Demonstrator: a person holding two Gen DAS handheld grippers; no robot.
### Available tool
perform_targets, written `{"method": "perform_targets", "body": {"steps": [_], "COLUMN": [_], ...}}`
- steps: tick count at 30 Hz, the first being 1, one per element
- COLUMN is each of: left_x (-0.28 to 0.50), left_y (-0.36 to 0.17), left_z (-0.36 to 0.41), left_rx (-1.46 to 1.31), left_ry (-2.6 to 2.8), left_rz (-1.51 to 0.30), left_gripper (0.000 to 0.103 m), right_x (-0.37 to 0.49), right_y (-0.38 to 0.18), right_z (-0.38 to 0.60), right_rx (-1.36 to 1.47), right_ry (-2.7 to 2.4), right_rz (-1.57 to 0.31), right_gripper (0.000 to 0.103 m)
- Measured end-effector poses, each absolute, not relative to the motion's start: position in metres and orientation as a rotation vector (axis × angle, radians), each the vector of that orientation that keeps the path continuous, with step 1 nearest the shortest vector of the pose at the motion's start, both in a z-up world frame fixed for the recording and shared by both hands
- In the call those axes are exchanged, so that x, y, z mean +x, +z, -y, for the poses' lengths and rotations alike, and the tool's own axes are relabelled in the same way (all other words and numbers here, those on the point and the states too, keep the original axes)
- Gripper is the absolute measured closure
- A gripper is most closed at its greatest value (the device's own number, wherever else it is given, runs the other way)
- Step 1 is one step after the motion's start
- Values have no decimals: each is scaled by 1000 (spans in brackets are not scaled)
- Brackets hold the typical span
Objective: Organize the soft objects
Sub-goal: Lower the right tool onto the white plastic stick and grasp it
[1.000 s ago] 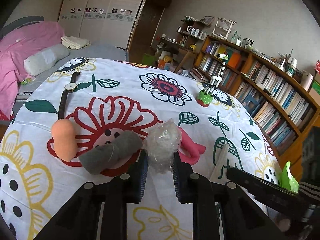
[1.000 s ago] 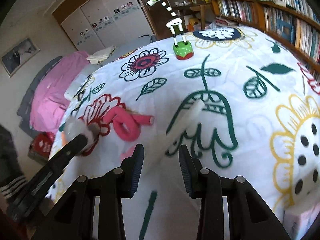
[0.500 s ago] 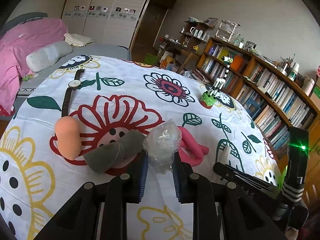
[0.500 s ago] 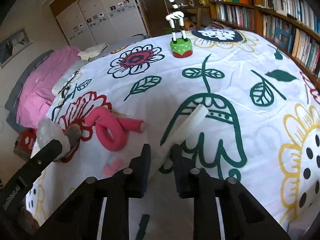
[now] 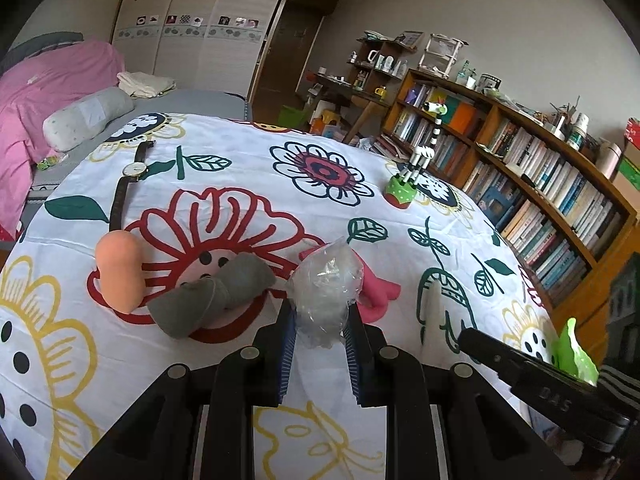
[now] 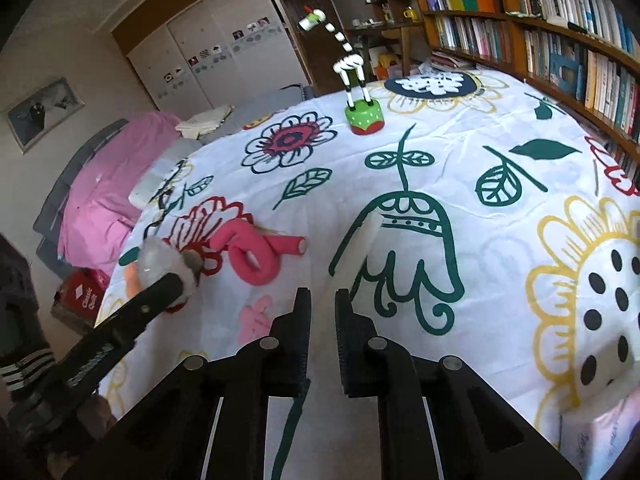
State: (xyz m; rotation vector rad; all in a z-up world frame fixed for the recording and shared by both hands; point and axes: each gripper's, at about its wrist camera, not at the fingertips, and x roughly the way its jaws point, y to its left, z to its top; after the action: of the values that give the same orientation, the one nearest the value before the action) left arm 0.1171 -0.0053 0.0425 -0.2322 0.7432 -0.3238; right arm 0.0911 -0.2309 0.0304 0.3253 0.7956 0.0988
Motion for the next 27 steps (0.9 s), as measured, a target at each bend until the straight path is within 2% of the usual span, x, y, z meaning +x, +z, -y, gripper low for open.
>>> {"method": "perform_targets", "body": {"steps": [7,9,10,18,19,20,21,24,27], "left_x": [115,114,113,114,114,114,114,114,114], "left_y": [43,44,44,43,43,43,43,42,42], "left_z": [10,10,10,8,8,8,8,8,8], "left_rx": [-225,-223,-224,-232,-231,-231,-231,-233,-233], "left_ry": [-335,-334,-333,-331,-331,-331,-331,-328,-328], "left_rz": [-743,-739,-738,-741,-741,-740,-741,-744,-744], "left_gripper": [79,78,78,79,78,78,78,78,78], "right_x": [97,102,106,125,126,125,125,123,116], "right_y": [25,21,17,2,2,2,2,1,5], "right_z": [229,229,230,222,218,216,214,220,227], "right_rx": [326,323,325,282,252,226,203,221,260], "right_ry": [110,95,84,62,58,48,31,38,49], "right_rz": [-815,-825,-822,-845,-843,-841,-843,-854,-858], "right_gripper": [88,72,70,70,71,76,88,94,95]}}
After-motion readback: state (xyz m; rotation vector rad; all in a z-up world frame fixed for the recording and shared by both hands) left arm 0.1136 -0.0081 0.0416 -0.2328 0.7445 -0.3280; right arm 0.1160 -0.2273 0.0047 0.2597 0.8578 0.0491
